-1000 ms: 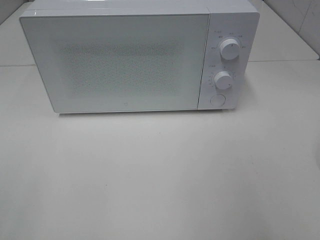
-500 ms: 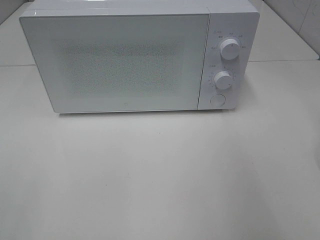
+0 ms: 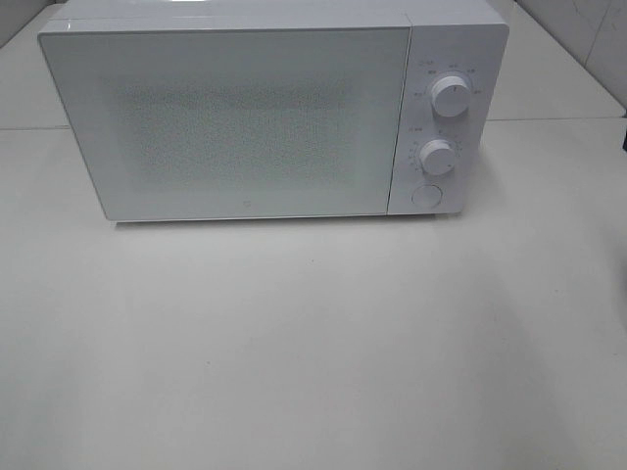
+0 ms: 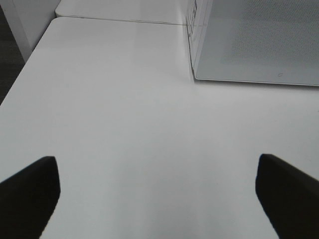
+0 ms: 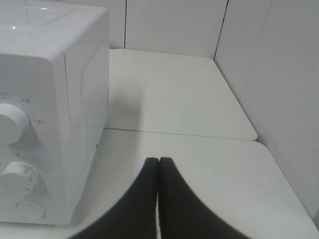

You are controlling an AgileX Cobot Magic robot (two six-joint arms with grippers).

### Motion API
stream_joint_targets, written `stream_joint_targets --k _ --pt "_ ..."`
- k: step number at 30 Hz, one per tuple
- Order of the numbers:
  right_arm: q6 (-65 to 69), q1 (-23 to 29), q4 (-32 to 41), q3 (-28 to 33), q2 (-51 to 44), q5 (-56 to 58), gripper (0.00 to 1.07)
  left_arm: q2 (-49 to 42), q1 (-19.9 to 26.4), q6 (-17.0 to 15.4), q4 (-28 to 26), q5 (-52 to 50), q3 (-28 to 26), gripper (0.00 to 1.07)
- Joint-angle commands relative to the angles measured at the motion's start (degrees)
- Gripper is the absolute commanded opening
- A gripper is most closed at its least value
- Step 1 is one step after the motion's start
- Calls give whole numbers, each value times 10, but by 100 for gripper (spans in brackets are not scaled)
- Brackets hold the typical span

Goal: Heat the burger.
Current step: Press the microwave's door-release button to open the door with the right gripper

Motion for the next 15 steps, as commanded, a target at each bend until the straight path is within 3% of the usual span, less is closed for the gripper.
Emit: stream_joint_targets --k 1,15 --pt "4 0 -1 9 11 -30 0 -2 0 1 0 -7 2 102" --pt "101 1 -50 88 86 -147 0 -2 0 1 0 -7 2 102"
